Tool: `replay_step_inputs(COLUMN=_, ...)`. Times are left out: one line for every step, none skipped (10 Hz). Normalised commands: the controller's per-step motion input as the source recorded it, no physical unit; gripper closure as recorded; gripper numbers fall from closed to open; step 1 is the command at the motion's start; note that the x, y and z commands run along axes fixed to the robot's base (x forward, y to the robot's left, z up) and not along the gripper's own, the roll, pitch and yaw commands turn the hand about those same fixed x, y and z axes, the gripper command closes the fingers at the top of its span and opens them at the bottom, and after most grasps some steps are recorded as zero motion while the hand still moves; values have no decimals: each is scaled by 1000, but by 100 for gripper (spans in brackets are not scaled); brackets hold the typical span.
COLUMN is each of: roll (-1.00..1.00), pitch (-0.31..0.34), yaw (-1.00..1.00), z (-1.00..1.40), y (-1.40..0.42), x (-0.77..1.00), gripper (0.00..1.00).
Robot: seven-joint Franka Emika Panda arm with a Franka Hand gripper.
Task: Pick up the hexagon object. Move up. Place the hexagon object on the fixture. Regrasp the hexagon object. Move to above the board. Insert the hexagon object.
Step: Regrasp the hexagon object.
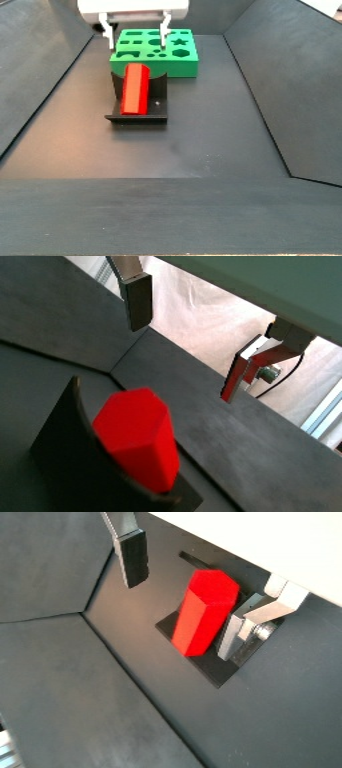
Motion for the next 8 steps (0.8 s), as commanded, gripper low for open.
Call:
replay_step_inputs(roll=48, pitch=-56, yaw=-63, z=-1000, y=33, x=75, gripper=0)
replay_step_inputs(roll=47, pitch=-33, yaw=-58, z=-1000, y=31, x=79, gripper=0)
replay_step_inputs(roll=48, pitch=-15, yaw=-47, z=-1000, y=23, x=88, gripper=0)
replay_step_inputs(roll=48, pitch=2, yaw=-31, z=-928, y=18, x=93, gripper=0)
replay_step_inputs(roll=48, pitch=21, yaw=-15, z=-786, y=12, x=89, gripper=0)
replay_step_inputs(roll=56, pitch=35, yaw=7, z=-606, y=1, x=85, gripper=0)
replay_step_inputs(roll=60, pitch=34, yaw=27, z=-481, y=-2, x=79, gripper=0)
replay_step_inputs(roll=61, pitch=33, yaw=41, z=-398, y=-3, x=76, gripper=0)
